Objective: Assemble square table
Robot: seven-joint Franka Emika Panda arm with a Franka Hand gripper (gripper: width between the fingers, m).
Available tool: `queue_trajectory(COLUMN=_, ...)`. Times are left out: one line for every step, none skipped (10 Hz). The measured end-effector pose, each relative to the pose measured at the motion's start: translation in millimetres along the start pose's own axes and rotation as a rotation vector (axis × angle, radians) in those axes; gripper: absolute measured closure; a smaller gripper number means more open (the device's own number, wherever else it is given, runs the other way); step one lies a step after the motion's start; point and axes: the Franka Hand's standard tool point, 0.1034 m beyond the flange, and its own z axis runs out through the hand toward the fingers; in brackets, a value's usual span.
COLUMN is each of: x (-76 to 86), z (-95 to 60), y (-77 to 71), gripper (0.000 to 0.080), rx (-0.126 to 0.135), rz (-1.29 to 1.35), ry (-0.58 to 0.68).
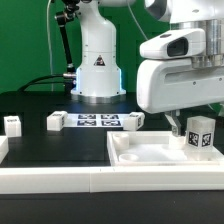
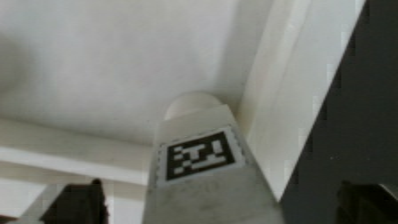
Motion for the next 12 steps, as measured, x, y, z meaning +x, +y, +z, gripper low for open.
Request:
queue_trajectory(x=0.3, z=-0.4, y=0.9, gripper=0.015, rx=-0.002, rz=-0.055, ry=0.0)
queue_trajectory(x=1.1, z=-1.2, y=1.6, gripper=0.0184, rx=-0.007, rz=-0.086, ry=0.0)
queue_trajectory(x=1.1, z=-1.2, y=1.7, gripper=0.0319, rx=-0.007, rz=-0.082, ry=0.0)
queue_trajectory(x=0.7, z=-0.8, y=1.7, gripper=0.0319, rx=-0.007, rz=-0.082, ry=-0.001)
queue_trajectory(x=0.8, z=-0.8, y=1.8, gripper=0.0515, rx=-0.007, rz=-0.081, ry=-0.001)
queue_trajectory(x=0.8, z=-0.8, y=1.9, gripper=0.0515, rx=-0.007, rz=-0.067, ry=-0.001)
queue_trajectory(x=0.8, z=-0.8, y=1.9, gripper=0.0511, rx=-0.007, rz=-0.051, ry=0.0)
queue_trajectory(x=0.8, z=-0.9, y=1.8, gripper=0.0511, rx=-0.006, rz=-0.009, ry=0.0)
queue_trajectory(x=0.9, z=-0.9, y=1.9, gripper=0.0511, rx=-0.006, rz=0.086, ry=0.001)
queue_trajectory(x=1.0, z=-1.0, y=1.9, gripper=0.0511, rx=-0.006, rz=0.146, ry=0.002)
queue_trajectory(x=1.2, z=-1.0, y=1.7, gripper=0.0511, rx=-0.005, rz=0.193, ry=0.004)
queue_trajectory(x=0.5, z=-1.0, y=1.6, gripper=0.0511, rx=-0.003, rz=0.344, ry=0.012)
